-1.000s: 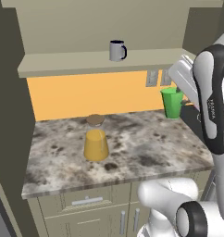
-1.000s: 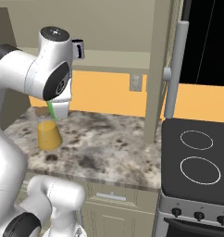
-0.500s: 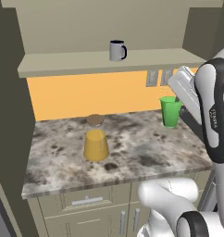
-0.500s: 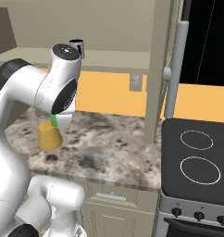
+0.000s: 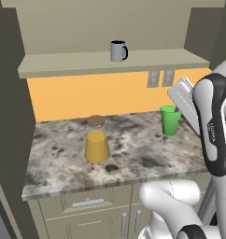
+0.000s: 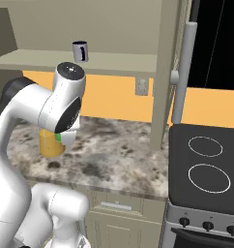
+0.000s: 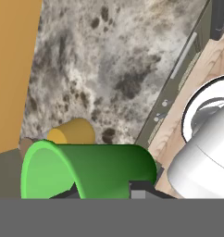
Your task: There is a tray on the dining counter. Grab the cup, mug, and pitcher and place them on the tray. The pitcher may be placed next to the tray if it cannot fit the tray.
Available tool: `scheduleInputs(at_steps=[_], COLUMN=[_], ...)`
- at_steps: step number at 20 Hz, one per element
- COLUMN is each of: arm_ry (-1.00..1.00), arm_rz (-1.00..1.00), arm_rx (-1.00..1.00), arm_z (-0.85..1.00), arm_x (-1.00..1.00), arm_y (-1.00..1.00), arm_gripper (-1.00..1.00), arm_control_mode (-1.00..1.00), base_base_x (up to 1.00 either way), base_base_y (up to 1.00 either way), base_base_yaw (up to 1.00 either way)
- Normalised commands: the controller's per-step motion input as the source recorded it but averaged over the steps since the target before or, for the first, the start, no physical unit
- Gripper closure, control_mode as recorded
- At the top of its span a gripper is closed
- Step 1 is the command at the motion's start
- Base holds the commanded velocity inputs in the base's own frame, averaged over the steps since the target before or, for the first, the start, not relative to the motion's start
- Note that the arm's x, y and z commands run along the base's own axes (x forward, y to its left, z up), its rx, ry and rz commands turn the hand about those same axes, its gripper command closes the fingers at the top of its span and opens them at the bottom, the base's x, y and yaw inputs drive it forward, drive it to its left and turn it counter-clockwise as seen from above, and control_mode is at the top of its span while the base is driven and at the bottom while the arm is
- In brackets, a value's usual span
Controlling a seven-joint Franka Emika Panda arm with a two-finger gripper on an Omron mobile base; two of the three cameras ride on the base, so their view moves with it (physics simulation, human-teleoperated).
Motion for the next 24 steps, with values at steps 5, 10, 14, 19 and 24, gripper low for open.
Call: scheduleInputs(at_steps=[5, 10, 14, 19, 24], arm_ry=[0.0, 0.0, 0.0, 0.0, 0.0], arm_rz=[0.0, 0.0, 0.0, 0.0, 0.0], arm_rx=[0.0, 0.0, 0.0, 0.0, 0.0], arm_z=[0.0, 0.0, 0.0, 0.0, 0.0], arm_x=[0.0, 0.0, 0.0, 0.0, 0.0], arm_y=[0.0, 0.0, 0.0, 0.0, 0.0], arm_gripper=[1.0, 1.0, 1.0, 1.0, 1.0], arm_control_mode=[1.0, 1.0, 1.0, 1.0, 1.0], base_base_x=[-0.78, -1.0, -0.78, -0.45, -0.34], base_base_y=[-0.06, -0.09, 0.0, 0.0, 0.0], base_base_yaw=[0.09, 0.42, 0.74, 0.98, 1.0])
